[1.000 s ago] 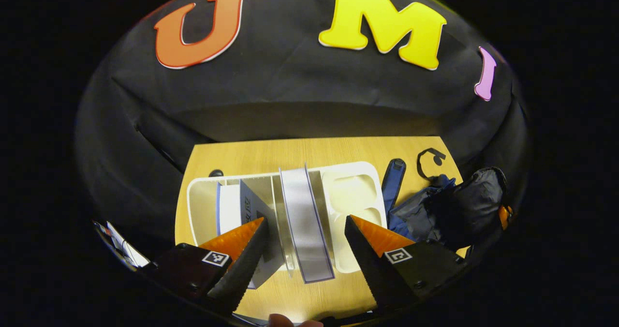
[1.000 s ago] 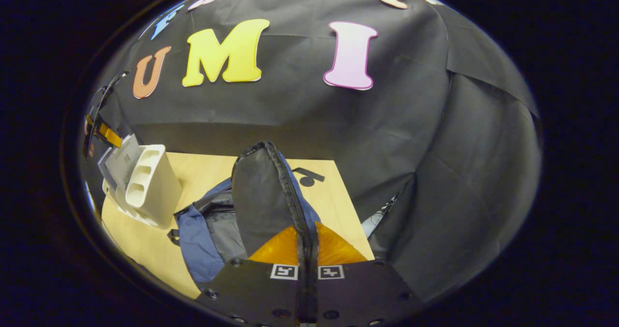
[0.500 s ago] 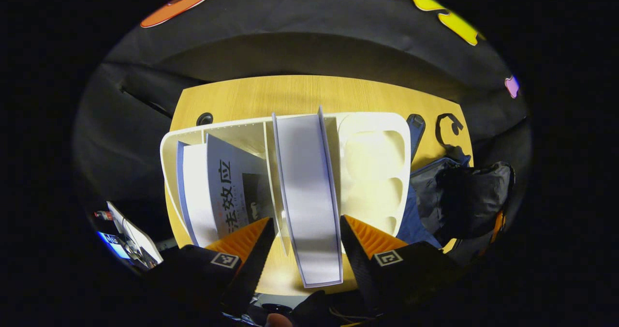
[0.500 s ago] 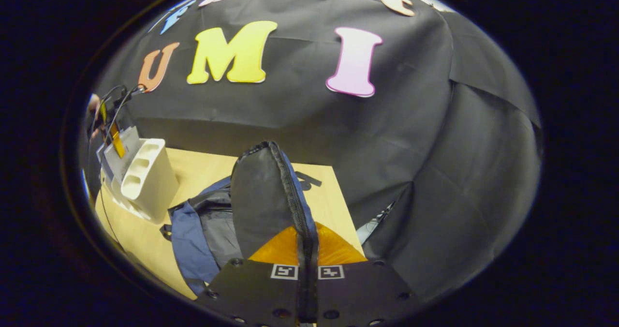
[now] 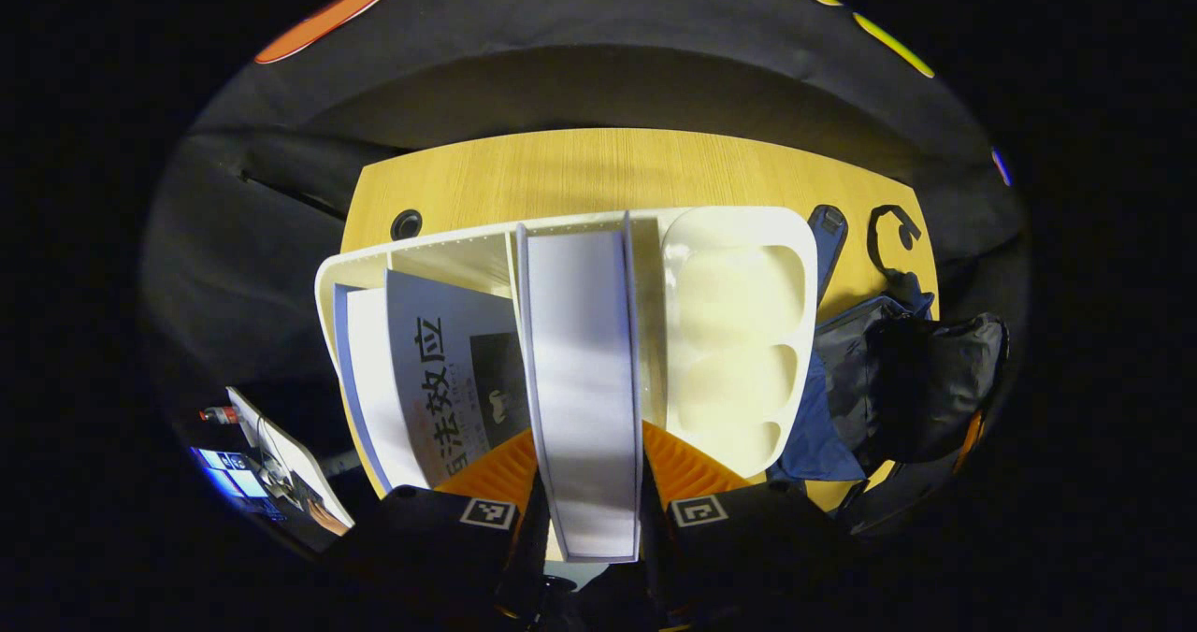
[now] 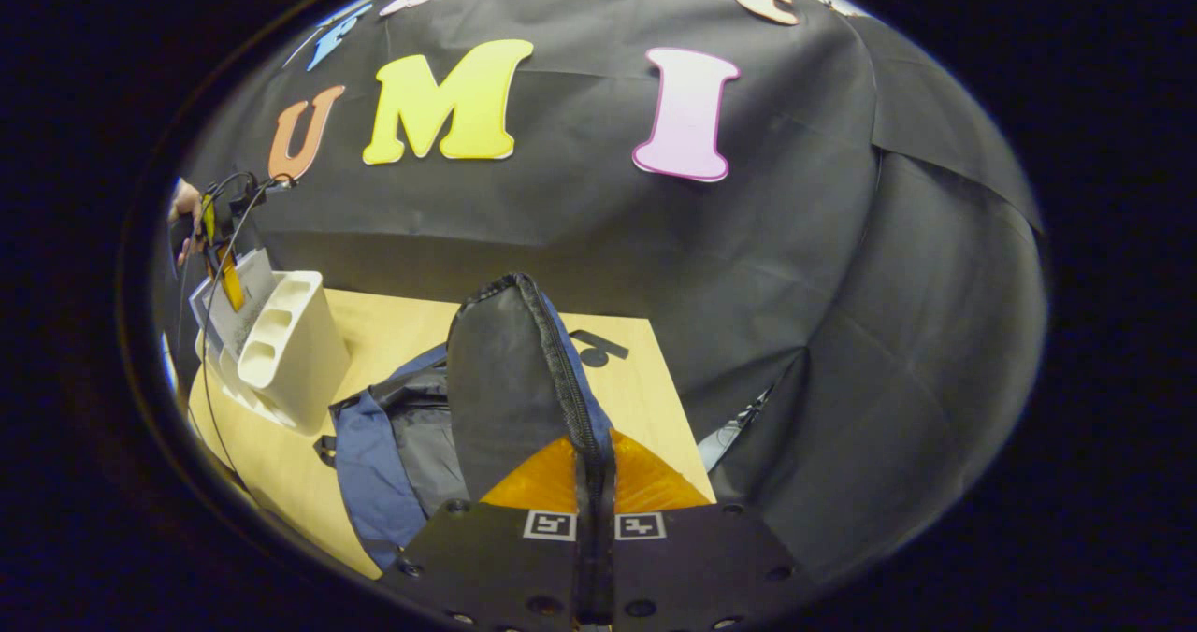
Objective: Open the schoolbag, grab two books from the bookshelf and put them into the schoolbag.
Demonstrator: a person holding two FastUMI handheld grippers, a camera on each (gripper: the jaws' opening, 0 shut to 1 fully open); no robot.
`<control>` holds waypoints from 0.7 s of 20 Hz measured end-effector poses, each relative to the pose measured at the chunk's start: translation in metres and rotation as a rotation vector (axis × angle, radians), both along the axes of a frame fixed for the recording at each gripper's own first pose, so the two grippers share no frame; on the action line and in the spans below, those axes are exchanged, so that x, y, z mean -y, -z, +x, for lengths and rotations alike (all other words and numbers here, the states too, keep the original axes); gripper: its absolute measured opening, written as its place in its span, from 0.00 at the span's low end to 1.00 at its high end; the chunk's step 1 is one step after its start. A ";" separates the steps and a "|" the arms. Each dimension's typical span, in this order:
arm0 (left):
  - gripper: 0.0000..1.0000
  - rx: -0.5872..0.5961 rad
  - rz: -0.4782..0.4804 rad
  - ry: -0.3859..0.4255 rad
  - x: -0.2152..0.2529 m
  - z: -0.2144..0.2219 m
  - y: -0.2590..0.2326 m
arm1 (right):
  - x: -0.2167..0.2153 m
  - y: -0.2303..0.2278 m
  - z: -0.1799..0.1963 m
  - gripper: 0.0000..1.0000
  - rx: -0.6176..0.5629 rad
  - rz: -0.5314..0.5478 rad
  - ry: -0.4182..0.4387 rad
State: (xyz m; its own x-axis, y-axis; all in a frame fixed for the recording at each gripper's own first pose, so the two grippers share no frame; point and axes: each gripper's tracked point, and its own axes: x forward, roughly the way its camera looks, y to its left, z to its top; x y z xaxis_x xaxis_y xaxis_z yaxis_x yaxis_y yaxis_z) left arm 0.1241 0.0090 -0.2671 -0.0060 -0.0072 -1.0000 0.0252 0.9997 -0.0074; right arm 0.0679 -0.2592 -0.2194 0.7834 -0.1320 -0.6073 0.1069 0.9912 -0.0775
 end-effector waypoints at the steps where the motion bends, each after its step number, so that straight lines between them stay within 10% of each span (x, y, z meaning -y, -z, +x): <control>1: 0.45 -0.008 -0.002 -0.017 0.001 -0.003 -0.003 | 0.000 0.000 -0.001 0.00 0.001 0.006 0.002; 14: 0.37 0.102 -0.123 -0.043 -0.026 -0.069 -0.139 | -0.009 -0.001 0.003 0.00 0.002 0.016 -0.015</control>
State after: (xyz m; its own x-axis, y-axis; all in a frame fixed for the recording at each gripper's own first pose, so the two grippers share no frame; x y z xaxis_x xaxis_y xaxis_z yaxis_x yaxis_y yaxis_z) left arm 0.0549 0.0349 -0.1284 0.0989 -0.1277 -0.9869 -0.0109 0.9915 -0.1294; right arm 0.0709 -0.2501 -0.2187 0.7864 -0.1109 -0.6076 0.0925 0.9938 -0.0617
